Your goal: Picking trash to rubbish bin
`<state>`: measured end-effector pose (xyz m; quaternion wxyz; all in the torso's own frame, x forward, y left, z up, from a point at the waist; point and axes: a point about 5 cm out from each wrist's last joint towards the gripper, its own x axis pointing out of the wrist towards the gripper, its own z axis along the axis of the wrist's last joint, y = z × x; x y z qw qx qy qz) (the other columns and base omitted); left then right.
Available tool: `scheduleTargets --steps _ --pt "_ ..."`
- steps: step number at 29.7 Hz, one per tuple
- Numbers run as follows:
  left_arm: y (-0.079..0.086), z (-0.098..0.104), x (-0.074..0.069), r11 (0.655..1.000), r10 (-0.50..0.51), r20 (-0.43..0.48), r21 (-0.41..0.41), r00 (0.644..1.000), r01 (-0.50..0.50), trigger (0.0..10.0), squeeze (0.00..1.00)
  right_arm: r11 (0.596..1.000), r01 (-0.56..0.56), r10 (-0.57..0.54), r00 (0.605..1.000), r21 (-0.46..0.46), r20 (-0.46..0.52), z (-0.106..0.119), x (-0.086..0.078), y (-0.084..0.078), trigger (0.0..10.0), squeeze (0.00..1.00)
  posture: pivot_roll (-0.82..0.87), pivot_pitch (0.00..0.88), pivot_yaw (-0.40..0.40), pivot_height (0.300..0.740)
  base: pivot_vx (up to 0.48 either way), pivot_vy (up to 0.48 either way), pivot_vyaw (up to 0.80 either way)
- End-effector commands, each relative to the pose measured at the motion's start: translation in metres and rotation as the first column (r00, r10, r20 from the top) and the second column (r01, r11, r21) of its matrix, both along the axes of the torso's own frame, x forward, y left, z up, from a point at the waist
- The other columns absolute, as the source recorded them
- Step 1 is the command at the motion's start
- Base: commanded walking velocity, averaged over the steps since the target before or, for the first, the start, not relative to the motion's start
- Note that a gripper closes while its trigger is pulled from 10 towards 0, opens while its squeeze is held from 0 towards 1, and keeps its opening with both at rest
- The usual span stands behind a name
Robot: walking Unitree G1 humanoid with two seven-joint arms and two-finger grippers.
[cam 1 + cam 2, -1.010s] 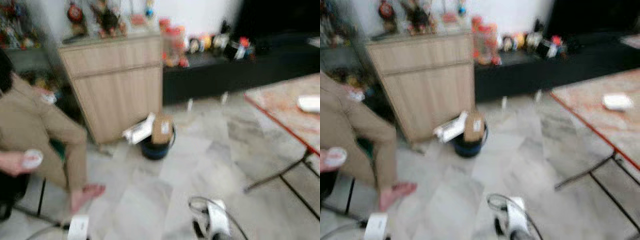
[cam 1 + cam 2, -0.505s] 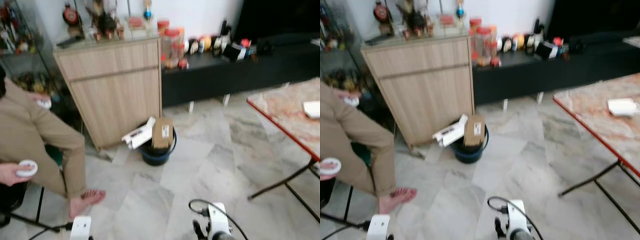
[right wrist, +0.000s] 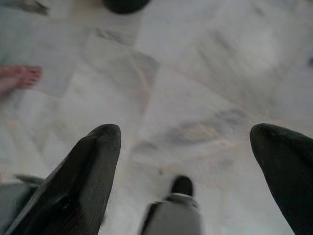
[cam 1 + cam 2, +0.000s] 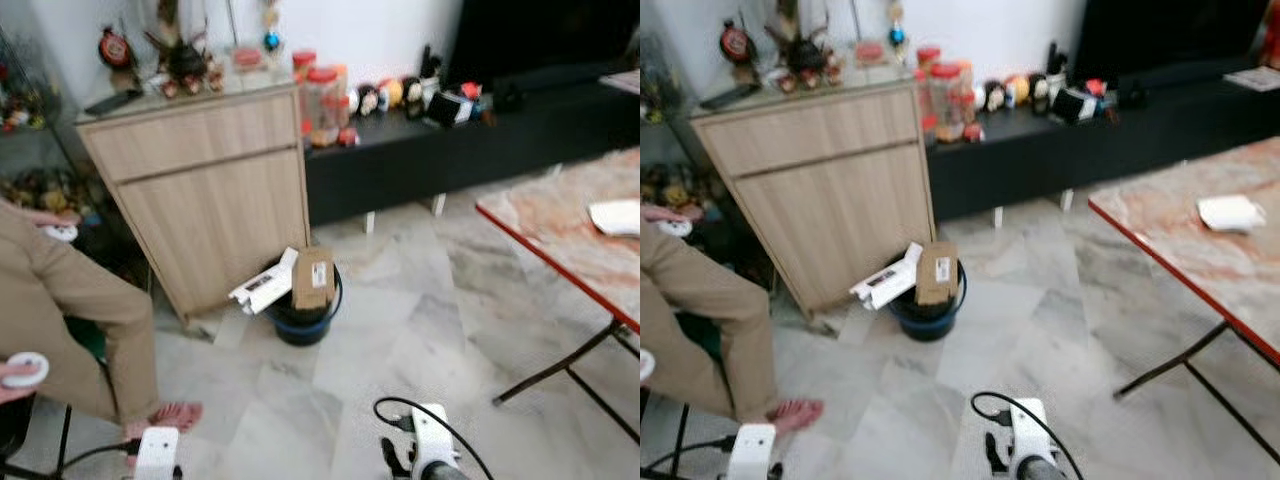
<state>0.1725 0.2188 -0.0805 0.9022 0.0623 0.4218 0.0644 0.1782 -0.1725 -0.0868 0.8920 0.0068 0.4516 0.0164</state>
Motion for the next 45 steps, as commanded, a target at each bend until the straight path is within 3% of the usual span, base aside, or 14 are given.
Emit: scheduleTargets --steps 1,12,24,32,38,45 --pt "0.013 0.002 -0.002 0.999 0.007 -0.006 0.037 1.0 -0.007 10.0 0.0 0.999 -0.023 0.023 0.999 0.028 0.027 0.004 0.009 0.014 10.0 0.0 0.06 0.0 0.071 0.74 0.266 0.0 0.0" --pt "0.022 0.008 0.001 0.998 0.034 0.051 0.056 0.998 -0.036 10.0 0.0 0.998 -0.046 0.044 0.999 0.033 0.032 0.004 0.011 0.017 10.0 0.0 0.07 0.0 0.066 0.74 0.342 0.0 0.0" --pt "0.015 0.005 0.001 0.999 0.025 0.023 0.042 0.999 -0.026 10.0 0.0 0.999 -0.034 0.032 0.998 0.032 0.047 0.007 0.016 0.015 10.0 0.0 0.06 0.0 0.066 0.74 0.382 0.0 0.0" --pt "0.015 0.0 -0.008 0.998 0.039 0.0 0.04 0.999 -0.039 10.0 0.0 0.997 -0.075 0.073 0.995 0.03 0.061 0.008 0.018 0.02 10.0 0.0 0.07 0.0 0.063 0.74 0.423 0.0 0.0" --pt "0.015 -0.002 -0.013 0.998 0.044 -0.014 0.039 0.999 -0.044 10.0 0.0 0.996 -0.09 0.088 0.994 0.023 0.059 0.009 0.02 0.023 10.0 0.0 0.07 0.0 0.062 0.74 0.423 0.0 0.78" --pt "0.016 -0.001 -0.012 0.998 0.051 -0.006 0.04 0.999 -0.051 10.0 0.0 0.997 -0.074 0.073 0.996 0.028 0.053 0.008 0.018 0.021 10.0 0.0 0.08 0.0 0.057 0.74 0.423 0.0 0.0"
